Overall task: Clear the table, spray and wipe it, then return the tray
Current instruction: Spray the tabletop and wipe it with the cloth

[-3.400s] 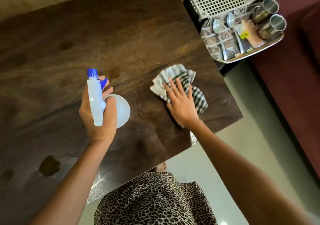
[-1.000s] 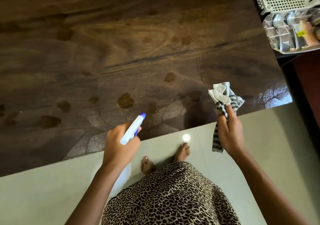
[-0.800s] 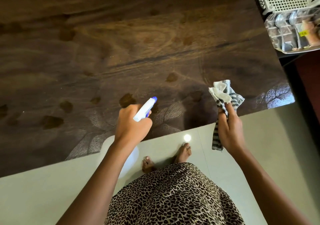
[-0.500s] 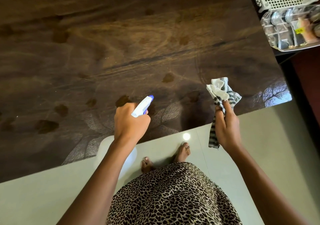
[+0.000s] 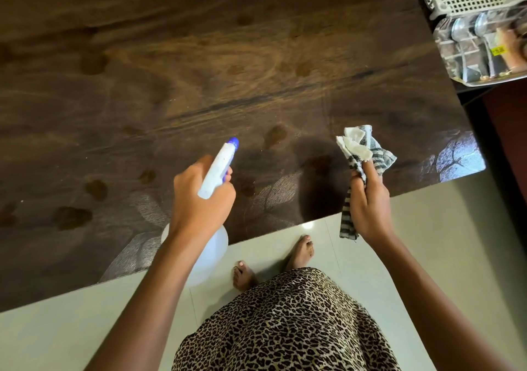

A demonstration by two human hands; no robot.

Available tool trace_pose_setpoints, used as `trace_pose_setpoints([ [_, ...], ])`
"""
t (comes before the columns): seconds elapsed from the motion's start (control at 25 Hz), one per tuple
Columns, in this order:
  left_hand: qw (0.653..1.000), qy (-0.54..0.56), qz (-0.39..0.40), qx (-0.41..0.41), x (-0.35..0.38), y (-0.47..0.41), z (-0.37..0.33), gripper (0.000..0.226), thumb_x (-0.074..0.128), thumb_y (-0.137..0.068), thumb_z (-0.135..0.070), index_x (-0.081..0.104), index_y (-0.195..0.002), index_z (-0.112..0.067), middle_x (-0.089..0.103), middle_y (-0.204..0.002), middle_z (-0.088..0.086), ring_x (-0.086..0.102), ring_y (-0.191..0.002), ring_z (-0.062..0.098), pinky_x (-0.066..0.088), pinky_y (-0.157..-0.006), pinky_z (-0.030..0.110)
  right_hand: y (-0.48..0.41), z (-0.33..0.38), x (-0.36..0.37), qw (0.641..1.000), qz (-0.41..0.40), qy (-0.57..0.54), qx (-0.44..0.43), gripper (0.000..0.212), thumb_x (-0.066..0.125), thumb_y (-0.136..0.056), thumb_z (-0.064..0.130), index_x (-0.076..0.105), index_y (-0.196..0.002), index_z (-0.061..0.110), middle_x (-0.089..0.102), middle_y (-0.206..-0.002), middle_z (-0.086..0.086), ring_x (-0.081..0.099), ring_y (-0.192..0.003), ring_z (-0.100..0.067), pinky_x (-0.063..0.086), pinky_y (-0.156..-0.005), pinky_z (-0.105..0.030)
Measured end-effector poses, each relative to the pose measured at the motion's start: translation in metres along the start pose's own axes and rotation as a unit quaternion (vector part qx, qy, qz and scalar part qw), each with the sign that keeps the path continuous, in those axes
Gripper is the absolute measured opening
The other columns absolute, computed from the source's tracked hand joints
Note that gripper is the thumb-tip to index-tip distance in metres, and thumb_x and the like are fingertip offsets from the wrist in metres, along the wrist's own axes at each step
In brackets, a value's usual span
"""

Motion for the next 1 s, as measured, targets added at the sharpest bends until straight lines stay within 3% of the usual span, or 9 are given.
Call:
trace_pose_setpoints([
  [0.2,0.993,0.075,-0.075,0.058,-0.018,-0.018,-0.007,0.027,0.057,-0.077,-0.003,0.059,-0.081,-0.029,0.056,-0.075,-0.016,0.053,-0.068,-0.014,0.04,-0.062,0.005,-0.058,-0.028,0.016,0.989,-0.012,0.137,0.05,0.047,0.03,-0.098,0.021,0.027,-0.145,0.013,0.015,-0.157,-0.006,0.011,-0.144,-0.026,0.011,-0.117,-0.044],
  [0.36,0.977,0.096,-0.156,0.108,-0.019,-0.026,0.009,0.034,0.052,-0.072,-0.006,0.06,-0.104,-0.016,0.056,-0.087,-0.028,0.053,-0.075,-0.015,0.036,-0.068,-0.001,-0.087,-0.016,0.061,0.96,0.009,0.273,0.055,0.056,0.031,-0.098,0.03,0.017,-0.148,0.01,0.003,-0.158,-0.009,-0.004,-0.145,-0.025,-0.005,-0.115,-0.05],
  [0.48,0.966,0.097,-0.212,0.113,-0.013,-0.024,0.025,0.041,0.053,-0.076,-0.004,0.053,-0.117,0.0,0.059,-0.107,-0.006,0.055,-0.092,-0.012,0.039,-0.081,0.001,-0.059,0.006,0.107,0.936,0.075,0.332,-0.089,0.059,0.025,-0.096,0.039,0.011,-0.149,0.017,0.004,-0.158,-0.007,-0.003,-0.145,-0.025,-0.006,-0.114,-0.049],
  [0.6,0.956,0.105,-0.244,0.125,-0.009,-0.019,0.037,0.041,0.055,-0.08,-0.003,0.051,-0.121,-0.008,0.057,-0.116,-0.001,0.054,-0.103,-0.009,0.037,-0.094,0.009,0.013,0.01,0.131,0.853,0.184,0.373,-0.316,0.061,0.018,-0.092,0.045,0.008,-0.147,0.02,0.011,-0.156,-0.005,0.006,-0.144,-0.023,-0.003,-0.115,-0.049],
  [0.68,0.952,0.11,-0.25,0.141,-0.007,-0.017,0.042,0.041,0.055,-0.082,0.0,0.048,-0.122,-0.009,0.056,-0.118,0.002,0.055,-0.108,-0.003,0.039,-0.097,0.014,0.037,-0.016,0.112,0.827,0.216,0.379,-0.356,0.063,0.024,-0.088,0.043,0.011,-0.146,0.021,0.016,-0.153,-0.004,0.014,-0.142,-0.023,0.003,-0.115,-0.052],
  [0.76,0.952,0.1,-0.253,0.139,-0.005,-0.018,0.047,0.041,0.055,-0.08,0.001,0.048,-0.121,0.002,0.056,-0.118,0.005,0.057,-0.106,0.009,0.041,-0.096,0.017,0.028,-0.051,0.074,0.878,0.168,0.351,-0.277,0.063,0.031,-0.085,0.038,0.026,-0.144,0.015,0.025,-0.15,-0.008,0.019,-0.138,-0.027,0.017,-0.109,-0.06],
  [0.84,0.952,0.093,-0.267,0.119,-0.004,-0.017,0.051,0.043,0.054,-0.077,0.003,0.048,-0.12,0.0,0.055,-0.116,0.005,0.058,-0.104,0.018,0.042,-0.094,0.014,-0.001,-0.078,0.032,0.933,0.106,0.324,-0.117,0.056,0.034,-0.09,0.032,0.037,-0.14,0.007,0.025,-0.151,-0.013,0.013,-0.141,-0.027,0.02,-0.109,-0.063],
  [0.92,0.952,0.089,-0.27,0.111,-0.003,-0.018,0.056,0.044,0.055,-0.076,0.004,0.048,-0.12,0.001,0.057,-0.116,0.012,0.06,-0.103,0.019,0.039,-0.094,0.009,-0.036,-0.082,0.012,0.95,0.06,0.304,0.03,0.053,0.032,-0.097,0.028,0.028,-0.145,0.006,0.011,-0.157,-0.009,0.001,-0.145,-0.025,0.008,-0.113,-0.058],
  [1.0,0.955,0.087,-0.263,0.105,-0.002,-0.019,0.06,0.043,0.054,-0.077,0.003,0.048,-0.119,0.007,0.058,-0.116,0.015,0.058,-0.102,0.019,0.037,-0.094,0.005,-0.058,-0.061,0.028,0.946,0.018,0.317,0.062,0.053,0.032,-0.098,0.029,0.022,-0.147,0.009,0.003,-0.158,-0.006,-0.004,-0.145,-0.025,0.0,-0.114,-0.057],
])
Point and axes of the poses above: each hand's wrist, its own y-axis away from the middle knuckle, its own x-axis out of the palm, z = x × y, the point moved 1 cm from there along -y, towards the middle knuckle
